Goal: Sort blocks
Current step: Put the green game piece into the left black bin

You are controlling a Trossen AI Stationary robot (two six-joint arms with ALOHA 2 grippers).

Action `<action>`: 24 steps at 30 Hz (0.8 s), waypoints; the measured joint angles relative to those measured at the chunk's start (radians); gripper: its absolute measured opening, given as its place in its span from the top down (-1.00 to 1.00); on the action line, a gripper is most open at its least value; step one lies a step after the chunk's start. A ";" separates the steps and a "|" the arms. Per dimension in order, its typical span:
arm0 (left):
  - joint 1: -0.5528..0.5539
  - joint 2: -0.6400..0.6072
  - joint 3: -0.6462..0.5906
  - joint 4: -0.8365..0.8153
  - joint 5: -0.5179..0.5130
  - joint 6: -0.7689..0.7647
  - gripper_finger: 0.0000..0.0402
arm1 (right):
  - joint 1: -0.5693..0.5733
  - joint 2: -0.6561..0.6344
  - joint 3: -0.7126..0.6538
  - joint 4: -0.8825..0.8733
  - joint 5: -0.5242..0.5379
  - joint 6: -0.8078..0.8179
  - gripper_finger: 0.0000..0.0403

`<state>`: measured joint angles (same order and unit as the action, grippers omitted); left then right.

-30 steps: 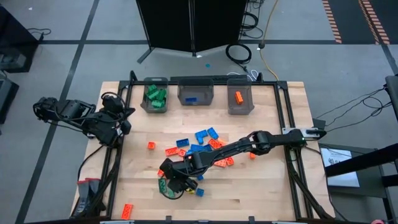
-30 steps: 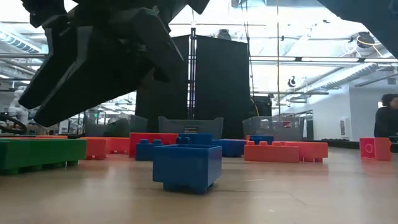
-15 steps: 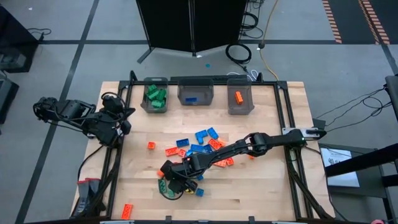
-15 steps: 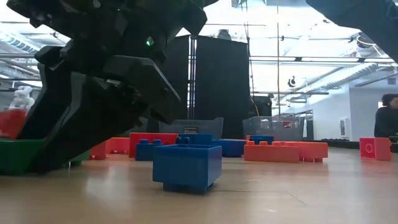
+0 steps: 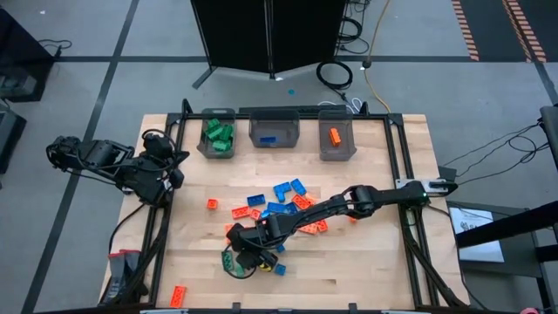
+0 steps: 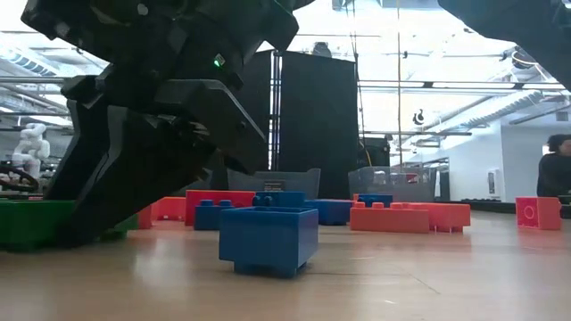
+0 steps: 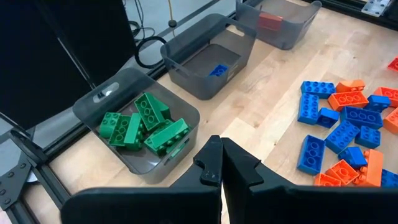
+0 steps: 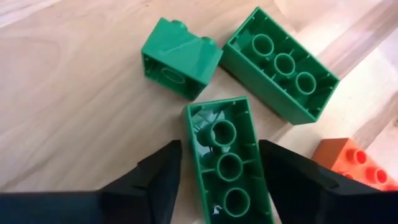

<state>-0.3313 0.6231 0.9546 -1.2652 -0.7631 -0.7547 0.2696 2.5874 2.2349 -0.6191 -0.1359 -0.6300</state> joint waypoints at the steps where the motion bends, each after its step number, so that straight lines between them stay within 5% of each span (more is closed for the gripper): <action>1: 0.000 0.000 0.000 0.000 0.000 0.000 1.00 | 0.000 0.000 0.000 -0.006 0.000 0.001 0.00; 8: 0.000 0.000 0.000 0.000 0.000 0.000 1.00 | -0.002 -0.003 0.001 -0.051 0.005 0.010 0.39; 24: 0.000 0.000 0.000 0.000 0.000 0.001 1.00 | -0.016 -0.030 -0.002 -0.097 0.038 0.204 0.40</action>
<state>-0.3313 0.6231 0.9546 -1.2655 -0.7635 -0.7536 0.2537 2.5573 2.2331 -0.7160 -0.0982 -0.4256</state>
